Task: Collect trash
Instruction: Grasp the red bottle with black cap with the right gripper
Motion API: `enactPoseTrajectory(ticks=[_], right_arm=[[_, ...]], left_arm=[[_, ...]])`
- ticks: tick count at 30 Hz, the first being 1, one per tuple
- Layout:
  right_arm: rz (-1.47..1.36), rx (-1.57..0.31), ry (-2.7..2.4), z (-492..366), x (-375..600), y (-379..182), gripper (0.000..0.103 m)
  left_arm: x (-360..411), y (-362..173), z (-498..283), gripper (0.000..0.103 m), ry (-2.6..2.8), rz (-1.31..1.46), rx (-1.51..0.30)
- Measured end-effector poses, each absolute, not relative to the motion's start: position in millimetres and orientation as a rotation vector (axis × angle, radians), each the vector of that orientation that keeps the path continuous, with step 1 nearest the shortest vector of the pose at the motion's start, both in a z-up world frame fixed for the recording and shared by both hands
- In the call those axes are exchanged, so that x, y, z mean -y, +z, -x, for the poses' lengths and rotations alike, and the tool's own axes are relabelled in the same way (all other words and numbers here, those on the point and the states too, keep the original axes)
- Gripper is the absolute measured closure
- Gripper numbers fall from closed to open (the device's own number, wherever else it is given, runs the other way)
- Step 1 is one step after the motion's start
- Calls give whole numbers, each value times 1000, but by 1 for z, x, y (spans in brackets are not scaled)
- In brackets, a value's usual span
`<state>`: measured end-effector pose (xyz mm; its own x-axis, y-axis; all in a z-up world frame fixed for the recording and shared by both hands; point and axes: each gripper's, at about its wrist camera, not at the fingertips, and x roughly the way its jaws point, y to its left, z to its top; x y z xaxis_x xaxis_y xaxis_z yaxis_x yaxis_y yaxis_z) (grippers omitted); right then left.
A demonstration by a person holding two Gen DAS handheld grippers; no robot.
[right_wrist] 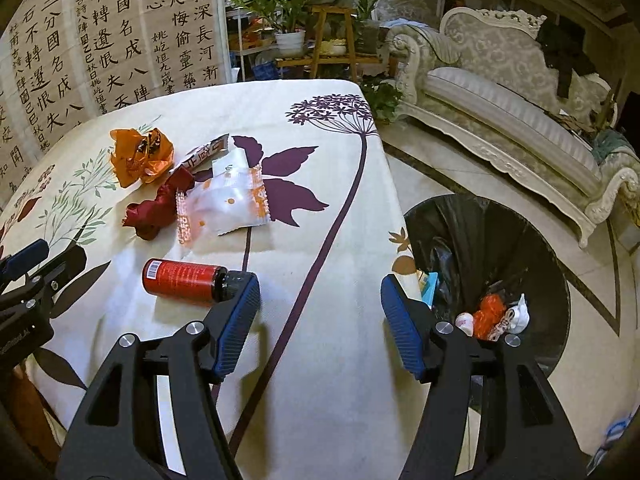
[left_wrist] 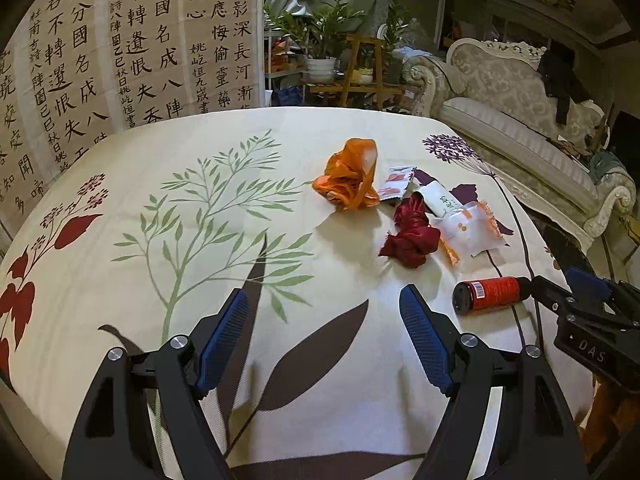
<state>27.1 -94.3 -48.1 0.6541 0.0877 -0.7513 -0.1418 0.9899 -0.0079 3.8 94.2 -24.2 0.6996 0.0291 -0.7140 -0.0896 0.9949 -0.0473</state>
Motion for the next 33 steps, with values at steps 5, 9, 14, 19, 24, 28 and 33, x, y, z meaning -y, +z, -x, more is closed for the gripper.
enactPoseTrajectory(ticks=[5, 9, 14, 19, 24, 28, 33], right_arm=[[67, -825, 130, -18, 90, -41, 42], [69, -818, 144, -13, 85, -39, 42], [72, -829, 166, -10, 78, -39, 42], [87, -805, 193, -4, 65, -35, 42], [86, -803, 212, -9, 59, -35, 42], [98, -810, 217, -19, 59, -41, 42], [88, -826, 212, -33, 63, -43, 42]], left_arm=[[-102, -25, 2, 27, 81, 89, -791], [-108, -25, 5, 27, 93, 97, -792], [-115, -25, 11, 27, 100, 101, -786], [-119, -26, 11, 27, 107, 111, -788], [-120, -27, 11, 27, 103, 119, -789], [-117, -27, 10, 27, 90, 120, -792], [-109, -31, 9, 27, 72, 112, -805]])
